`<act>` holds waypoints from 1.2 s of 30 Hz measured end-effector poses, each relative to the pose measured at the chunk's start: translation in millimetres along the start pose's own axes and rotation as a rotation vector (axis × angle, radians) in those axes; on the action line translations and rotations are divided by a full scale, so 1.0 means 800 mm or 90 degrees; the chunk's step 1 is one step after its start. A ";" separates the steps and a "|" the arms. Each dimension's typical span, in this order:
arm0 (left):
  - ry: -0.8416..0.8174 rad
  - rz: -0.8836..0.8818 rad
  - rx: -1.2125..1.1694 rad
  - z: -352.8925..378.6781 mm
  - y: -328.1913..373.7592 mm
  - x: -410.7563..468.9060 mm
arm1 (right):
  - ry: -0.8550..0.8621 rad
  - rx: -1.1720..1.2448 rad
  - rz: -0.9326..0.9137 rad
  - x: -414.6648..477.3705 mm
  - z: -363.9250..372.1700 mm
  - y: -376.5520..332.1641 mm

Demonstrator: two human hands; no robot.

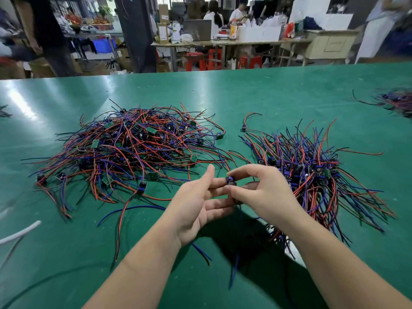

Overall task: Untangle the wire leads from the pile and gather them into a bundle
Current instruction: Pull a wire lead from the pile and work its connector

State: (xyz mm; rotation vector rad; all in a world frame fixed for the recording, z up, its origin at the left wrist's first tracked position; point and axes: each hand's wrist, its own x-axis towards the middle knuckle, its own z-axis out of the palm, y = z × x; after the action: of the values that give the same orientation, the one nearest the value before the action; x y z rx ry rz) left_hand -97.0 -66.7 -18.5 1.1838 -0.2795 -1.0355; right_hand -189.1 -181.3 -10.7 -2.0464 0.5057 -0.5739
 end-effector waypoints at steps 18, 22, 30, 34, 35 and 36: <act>0.376 0.188 1.122 -0.080 0.010 0.009 | 0.366 -0.365 0.056 0.026 -0.106 0.043; 0.411 0.237 1.043 -0.075 0.017 0.007 | 0.321 -0.346 0.012 0.025 -0.086 0.037; 0.282 0.841 0.651 -0.027 0.022 -0.015 | 0.054 -0.050 -0.064 0.012 -0.036 0.009; 0.032 0.857 0.711 0.006 -0.007 -0.021 | -0.186 0.209 -0.065 0.008 -0.012 0.001; -0.012 0.843 0.723 0.011 -0.013 -0.021 | -0.185 0.230 -0.067 0.008 -0.010 0.001; -0.037 0.836 0.728 0.015 -0.018 -0.020 | -0.170 0.247 -0.063 0.008 -0.009 0.001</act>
State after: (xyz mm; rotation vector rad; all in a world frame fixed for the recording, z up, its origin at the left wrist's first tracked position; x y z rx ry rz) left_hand -120.9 -61.5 -20.9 1.5059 -1.5788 0.3772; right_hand -188.6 -190.3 -6.8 -1.7461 0.1220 -0.4099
